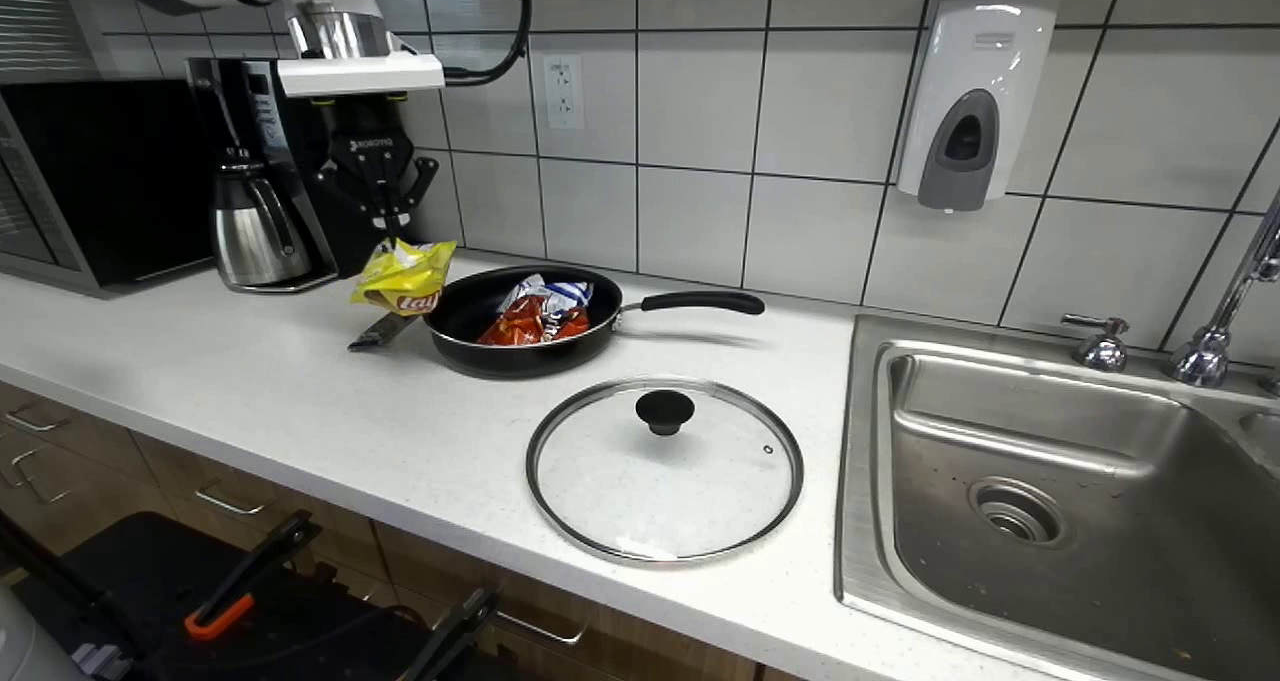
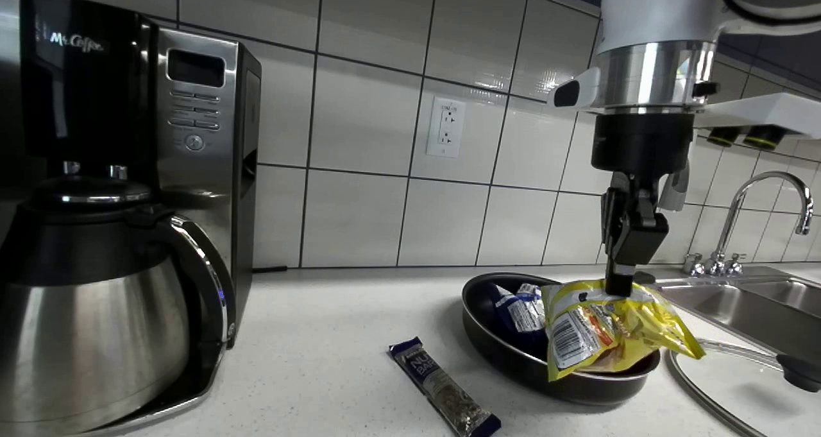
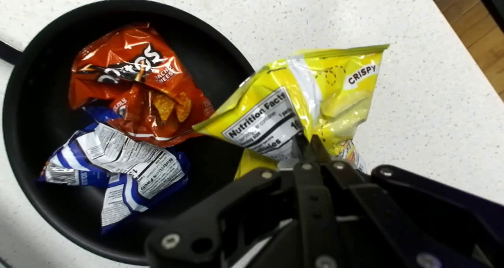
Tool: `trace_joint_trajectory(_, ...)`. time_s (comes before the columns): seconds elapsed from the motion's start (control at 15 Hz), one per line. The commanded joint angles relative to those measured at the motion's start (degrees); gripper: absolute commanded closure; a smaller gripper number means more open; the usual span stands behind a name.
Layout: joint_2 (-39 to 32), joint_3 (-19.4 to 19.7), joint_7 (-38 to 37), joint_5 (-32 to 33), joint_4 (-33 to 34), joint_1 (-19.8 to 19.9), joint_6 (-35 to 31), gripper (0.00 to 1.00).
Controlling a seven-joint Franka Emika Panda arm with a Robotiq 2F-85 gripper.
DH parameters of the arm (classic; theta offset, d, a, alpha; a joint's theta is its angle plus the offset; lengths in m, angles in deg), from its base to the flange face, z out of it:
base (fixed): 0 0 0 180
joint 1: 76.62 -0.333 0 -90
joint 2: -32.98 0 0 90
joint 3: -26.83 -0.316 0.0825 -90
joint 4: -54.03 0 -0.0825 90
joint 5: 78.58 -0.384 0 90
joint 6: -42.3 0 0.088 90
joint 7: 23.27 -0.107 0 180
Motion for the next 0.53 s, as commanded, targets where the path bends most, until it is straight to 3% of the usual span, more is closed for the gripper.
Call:
trace_joint_trajectory(0.0, 2.07, 0.19, -2.5, -0.45, -3.16, 0.89, -5.04, 1.0)
trace_joint_trajectory(0.47, 1.27, 1.88, -3.19, -0.63, -5.82, 2.2, -12.25, 1.0)
